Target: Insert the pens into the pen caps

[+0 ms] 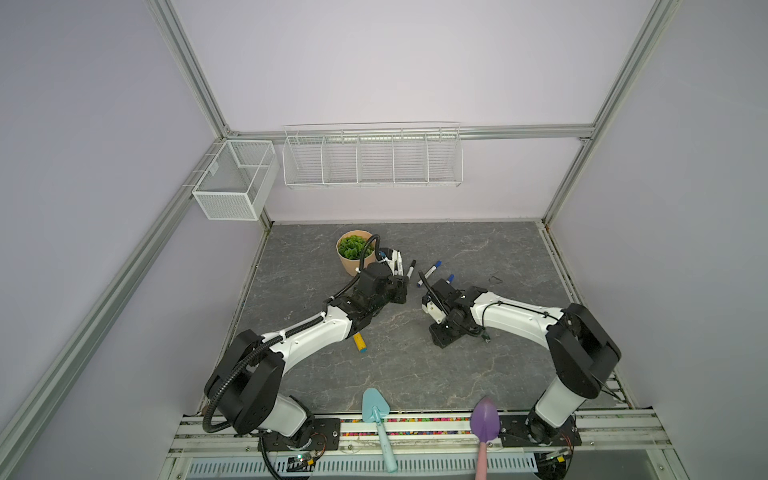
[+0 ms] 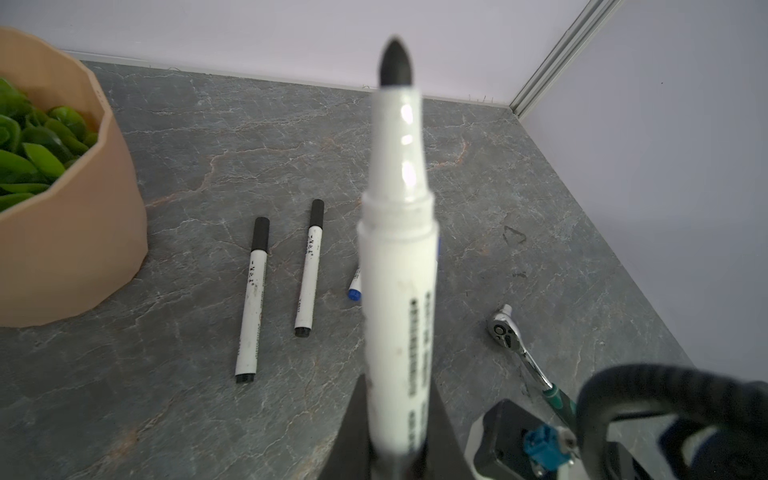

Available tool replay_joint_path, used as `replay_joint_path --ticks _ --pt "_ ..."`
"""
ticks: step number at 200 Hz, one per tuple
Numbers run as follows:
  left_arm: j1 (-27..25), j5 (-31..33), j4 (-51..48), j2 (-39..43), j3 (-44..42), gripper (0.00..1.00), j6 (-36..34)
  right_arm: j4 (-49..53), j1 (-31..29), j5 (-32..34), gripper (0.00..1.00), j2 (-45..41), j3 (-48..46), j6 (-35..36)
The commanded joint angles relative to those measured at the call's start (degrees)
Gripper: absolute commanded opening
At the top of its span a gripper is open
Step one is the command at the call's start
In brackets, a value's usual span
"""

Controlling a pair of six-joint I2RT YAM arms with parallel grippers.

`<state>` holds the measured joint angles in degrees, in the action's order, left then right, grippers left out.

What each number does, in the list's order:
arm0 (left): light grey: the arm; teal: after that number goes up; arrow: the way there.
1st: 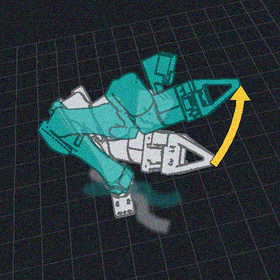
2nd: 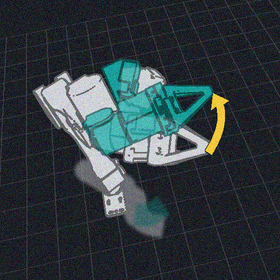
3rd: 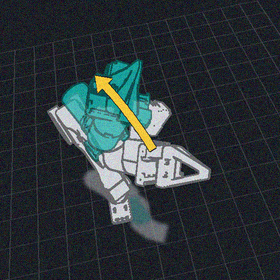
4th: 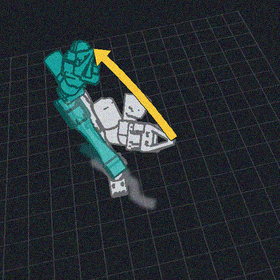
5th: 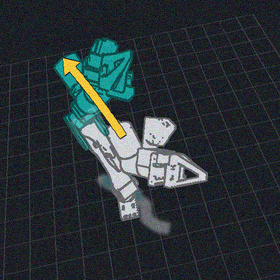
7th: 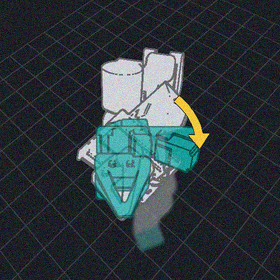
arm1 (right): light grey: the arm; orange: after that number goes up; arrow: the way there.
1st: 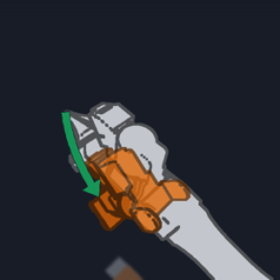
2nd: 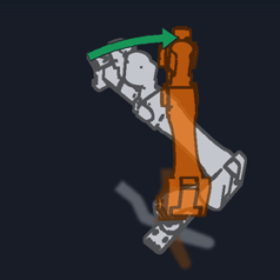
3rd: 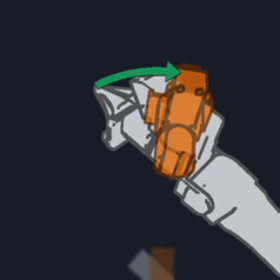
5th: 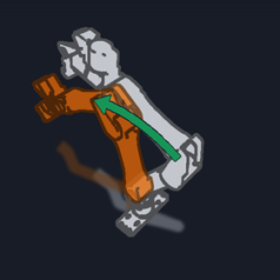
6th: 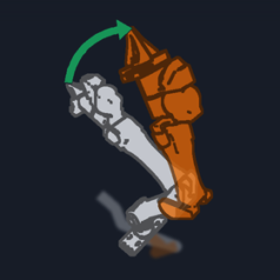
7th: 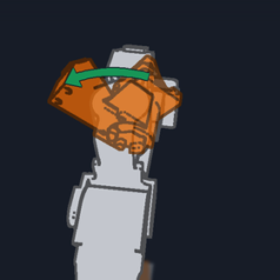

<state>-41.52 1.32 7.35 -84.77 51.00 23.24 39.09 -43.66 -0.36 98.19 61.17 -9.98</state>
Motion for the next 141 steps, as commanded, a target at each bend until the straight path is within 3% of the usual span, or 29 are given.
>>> replay_joint_path --ticks 1,61,108,141 --pt "0.1 0.9 -0.7 -0.5 1.1 0.00 -1.4 3.0 -1.3 4.0 0.46 2.5 -0.8 1.5" --pt "0.1 0.7 -1.1 0.5 0.3 0.00 0.6 2.1 -1.5 6.6 0.43 6.3 0.0 1.5" --pt "0.1 1.3 -2.1 1.1 0.2 0.00 0.7 1.6 -1.0 5.8 0.21 8.2 3.9 3.6" --pt "0.1 1.3 -2.4 1.5 0.2 0.00 0.8 1.5 0.7 2.9 0.16 7.2 6.7 3.2"
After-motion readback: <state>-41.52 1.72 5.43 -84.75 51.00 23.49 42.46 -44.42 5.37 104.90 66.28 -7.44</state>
